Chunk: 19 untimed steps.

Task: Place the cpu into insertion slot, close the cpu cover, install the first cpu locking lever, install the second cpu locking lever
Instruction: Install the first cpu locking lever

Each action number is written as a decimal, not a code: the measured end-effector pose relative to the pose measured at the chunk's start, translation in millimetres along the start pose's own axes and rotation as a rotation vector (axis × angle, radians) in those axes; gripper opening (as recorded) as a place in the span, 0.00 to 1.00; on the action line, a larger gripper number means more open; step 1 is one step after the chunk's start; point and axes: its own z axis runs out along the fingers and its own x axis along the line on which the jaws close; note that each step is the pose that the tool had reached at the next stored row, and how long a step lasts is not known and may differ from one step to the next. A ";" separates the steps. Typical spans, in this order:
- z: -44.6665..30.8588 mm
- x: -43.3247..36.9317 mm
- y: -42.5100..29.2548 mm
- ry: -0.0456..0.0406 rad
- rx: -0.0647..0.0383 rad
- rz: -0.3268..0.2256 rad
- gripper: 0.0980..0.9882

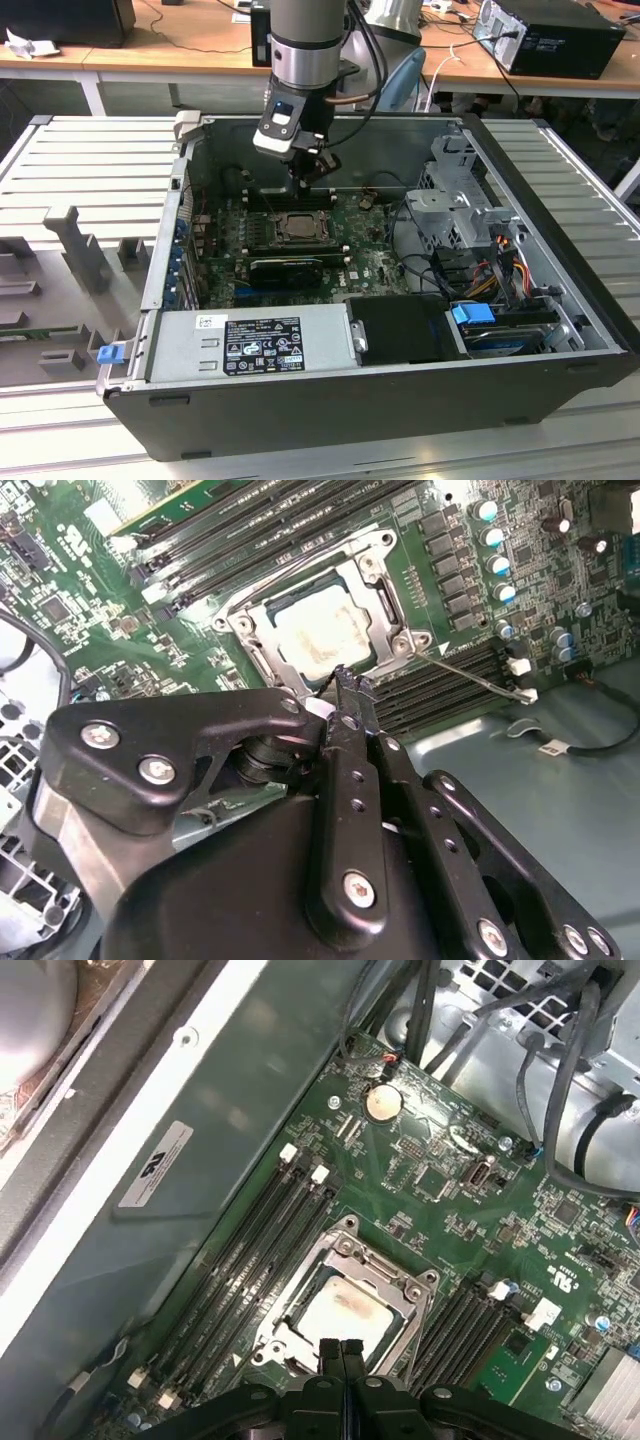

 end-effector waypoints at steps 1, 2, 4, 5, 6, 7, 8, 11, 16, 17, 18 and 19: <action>0.0 0.0 0.0 0.0003 0.000 -0.012 0.01; 0.0 0.0 0.0 0.0006 0.000 -0.027 0.01; 0.0 0.0 0.0 0.0010 0.001 -0.046 0.01; 0.0 0.0 0.0 0.0011 0.001 -0.049 0.01; 0.0 0.0 0.0 0.0012 0.001 -0.053 0.01; 0.0 0.0 0.0 0.0014 0.001 -0.060 0.01; 0.0 0.0 0.0 0.0016 0.001 -0.070 0.01; 0.0 0.0 0.0 0.0020 0.001 -0.085 0.01; 0.0 0.0 0.0 0.0023 0.001 -0.099 0.01; 0.0 0.0 0.0 0.0024 0.001 -0.102 0.01; 0.0 0.0 0.0 0.0025 0.001 -0.108 0.01; 0.0 0.0 0.0 0.0026 0.001 -0.114 0.01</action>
